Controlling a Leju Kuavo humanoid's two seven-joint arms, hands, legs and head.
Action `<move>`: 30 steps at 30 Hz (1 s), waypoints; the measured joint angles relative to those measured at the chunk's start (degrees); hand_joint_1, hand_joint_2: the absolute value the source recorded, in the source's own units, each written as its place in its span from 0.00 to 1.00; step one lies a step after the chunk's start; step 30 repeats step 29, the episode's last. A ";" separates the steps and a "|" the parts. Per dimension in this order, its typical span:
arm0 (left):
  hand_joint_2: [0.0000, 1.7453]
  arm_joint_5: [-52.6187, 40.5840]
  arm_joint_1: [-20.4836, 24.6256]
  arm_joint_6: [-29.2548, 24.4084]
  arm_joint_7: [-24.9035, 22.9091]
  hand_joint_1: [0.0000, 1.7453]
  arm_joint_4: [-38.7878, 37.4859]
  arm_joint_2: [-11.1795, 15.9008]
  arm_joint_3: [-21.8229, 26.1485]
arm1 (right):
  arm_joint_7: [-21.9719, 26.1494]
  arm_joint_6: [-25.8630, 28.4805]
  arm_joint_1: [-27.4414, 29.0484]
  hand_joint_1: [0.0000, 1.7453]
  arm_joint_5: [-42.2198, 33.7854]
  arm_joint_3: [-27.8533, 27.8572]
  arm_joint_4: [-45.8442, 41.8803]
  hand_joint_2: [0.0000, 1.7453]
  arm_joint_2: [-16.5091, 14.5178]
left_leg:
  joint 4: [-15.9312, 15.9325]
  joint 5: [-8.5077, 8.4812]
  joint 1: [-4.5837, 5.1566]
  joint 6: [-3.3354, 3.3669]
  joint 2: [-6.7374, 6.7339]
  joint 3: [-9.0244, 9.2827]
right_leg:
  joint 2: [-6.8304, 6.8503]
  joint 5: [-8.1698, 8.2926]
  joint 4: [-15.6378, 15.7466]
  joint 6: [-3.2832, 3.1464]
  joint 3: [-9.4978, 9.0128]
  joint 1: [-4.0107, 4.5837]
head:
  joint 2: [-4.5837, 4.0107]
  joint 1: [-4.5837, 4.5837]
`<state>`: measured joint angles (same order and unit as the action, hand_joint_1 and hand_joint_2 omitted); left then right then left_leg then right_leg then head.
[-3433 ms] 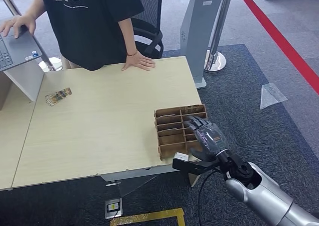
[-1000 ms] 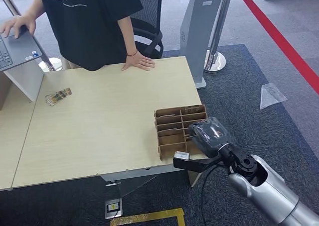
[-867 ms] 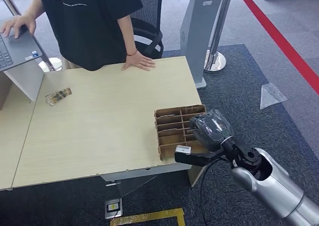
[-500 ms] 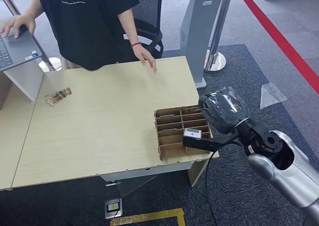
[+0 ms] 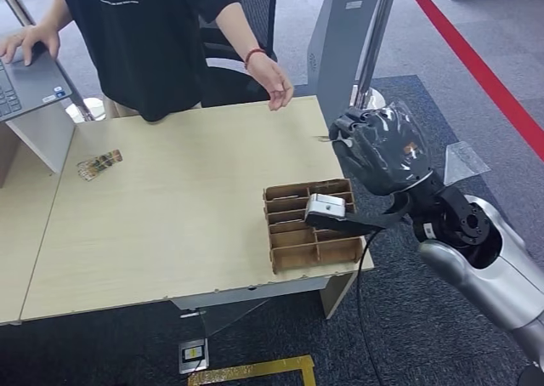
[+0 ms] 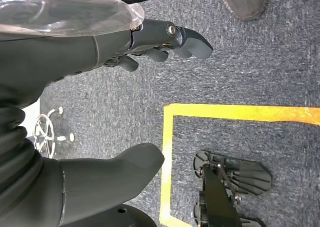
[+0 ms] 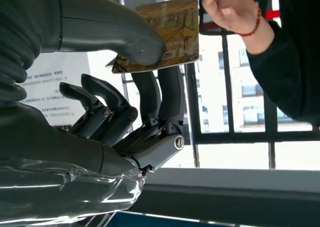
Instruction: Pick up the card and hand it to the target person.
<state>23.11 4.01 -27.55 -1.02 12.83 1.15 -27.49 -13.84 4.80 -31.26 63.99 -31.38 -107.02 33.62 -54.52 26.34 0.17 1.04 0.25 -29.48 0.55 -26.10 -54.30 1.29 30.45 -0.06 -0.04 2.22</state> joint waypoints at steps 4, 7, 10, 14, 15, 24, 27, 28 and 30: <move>1.00 -0.75 0.16 0.68 -0.27 0.00 0.00 -0.02 -0.79 | 0.29 7.45 -1.89 0.99 0.79 -1.77 4.56 1.00 -3.23 | 0.01 0.00 -0.01 0.00 0.02 -0.02 | 0.01 0.00 -0.01 0.00 0.00 0.00 | 0.00 -0.01; 1.00 -1.12 0.25 0.98 -0.37 0.00 0.00 -0.02 -1.48 | 0.83 13.33 -3.67 1.00 0.50 -2.86 9.04 1.00 -6.11 | 0.01 -0.01 -0.01 -0.01 0.02 -0.01 | 0.01 0.00 -0.02 0.00 0.00 0.01 | 0.00 0.01; 1.00 -1.56 0.32 1.29 -0.22 0.00 0.00 -0.02 -2.17 | 1.49 17.63 -5.43 1.00 0.60 -3.78 14.26 1.00 -9.35 | 0.01 -0.02 -0.01 -0.01 0.03 -0.01 | 0.03 0.00 -0.03 0.00 0.00 0.01 | 0.00 0.00; 1.00 -2.02 0.38 1.71 -0.18 0.00 0.00 -0.03 -3.12 | 2.43 20.77 -7.77 1.00 1.34 -4.76 21.79 1.00 -13.53 | 0.01 -0.03 -0.01 0.00 0.04 -0.01 | 0.03 0.00 -0.04 0.00 0.01 0.01 | 0.00 0.01; 1.00 -2.27 0.40 1.90 -0.18 0.00 0.00 -0.04 -3.41 | 2.41 21.27 -8.30 1.00 1.75 -4.99 23.75 1.00 -14.56 | 0.01 -0.03 -0.02 0.00 0.04 -0.01 | 0.03 0.00 -0.05 0.00 0.01 0.01 | 0.00 0.01; 1.00 -3.75 0.42 2.63 -0.77 0.00 0.00 -0.04 -5.79 | 1.52 22.47 -10.99 0.74 4.04 -6.37 36.24 1.00 -20.57 | 0.00 -0.03 -0.01 0.00 0.06 -0.02 | 0.06 0.00 -0.04 0.00 0.02 0.01 | 0.01 0.01; 1.00 -4.03 0.42 2.61 -1.39 0.00 0.00 -0.06 -6.51 | 1.37 22.62 -11.13 0.03 4.18 -6.56 39.10 1.00 -21.82 | -0.01 -0.03 -0.01 0.00 0.06 -0.01 | 0.05 0.00 -0.03 0.00 0.02 0.01 | 0.01 0.01; 1.00 -4.07 0.42 2.56 -1.61 0.00 0.00 -0.09 -6.77 | 1.42 22.80 -11.13 0.00 4.08 -6.60 39.99 1.00 -22.20 | -0.01 -0.03 -0.01 0.00 0.06 -0.01 | 0.04 0.00 -0.03 0.00 0.03 0.01 | 0.01 0.01; 1.00 -4.09 0.42 2.53 -1.72 0.00 0.00 -0.10 -6.92 | 1.44 22.88 -11.12 0.00 4.05 -6.62 40.43 1.00 -22.40 | -0.01 -0.03 -0.01 0.00 0.06 -0.01 | 0.04 0.00 -0.02 0.00 0.03 0.01 | 0.00 0.01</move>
